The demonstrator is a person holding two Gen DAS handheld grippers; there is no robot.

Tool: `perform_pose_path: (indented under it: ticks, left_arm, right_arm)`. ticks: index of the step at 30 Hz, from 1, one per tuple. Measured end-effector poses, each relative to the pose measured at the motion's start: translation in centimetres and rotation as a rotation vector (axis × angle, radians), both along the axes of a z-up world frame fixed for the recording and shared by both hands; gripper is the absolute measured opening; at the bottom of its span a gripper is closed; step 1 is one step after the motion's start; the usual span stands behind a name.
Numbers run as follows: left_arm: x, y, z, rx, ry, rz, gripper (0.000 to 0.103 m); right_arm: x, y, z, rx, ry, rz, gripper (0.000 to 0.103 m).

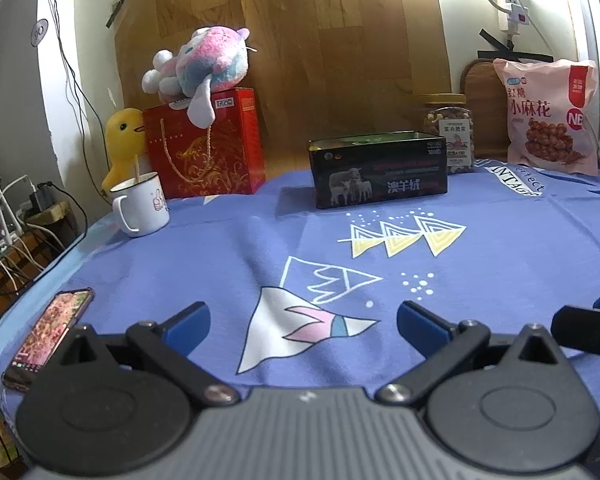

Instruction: Organize snacks

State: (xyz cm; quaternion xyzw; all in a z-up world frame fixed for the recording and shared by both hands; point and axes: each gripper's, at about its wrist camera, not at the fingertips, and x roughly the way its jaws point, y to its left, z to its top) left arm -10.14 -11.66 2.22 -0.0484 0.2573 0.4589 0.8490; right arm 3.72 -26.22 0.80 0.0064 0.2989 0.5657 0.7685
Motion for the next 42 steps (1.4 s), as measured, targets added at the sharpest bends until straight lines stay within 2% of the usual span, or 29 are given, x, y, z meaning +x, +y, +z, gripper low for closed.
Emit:
perform_pose_path:
  ticks: [20,42]
  left_arm:
    - [0.03,0.38,-0.56,-0.025,0.02,0.004,0.103]
    - [0.06,0.57,-0.88,-0.094,0.02,-0.016,0.103]
  right_arm:
    - [0.1,-0.1,-0.18,0.003,0.011,-0.012,0.074]
    - [0.08,-0.08,-0.34,0.002,0.013,-0.014,0.074]
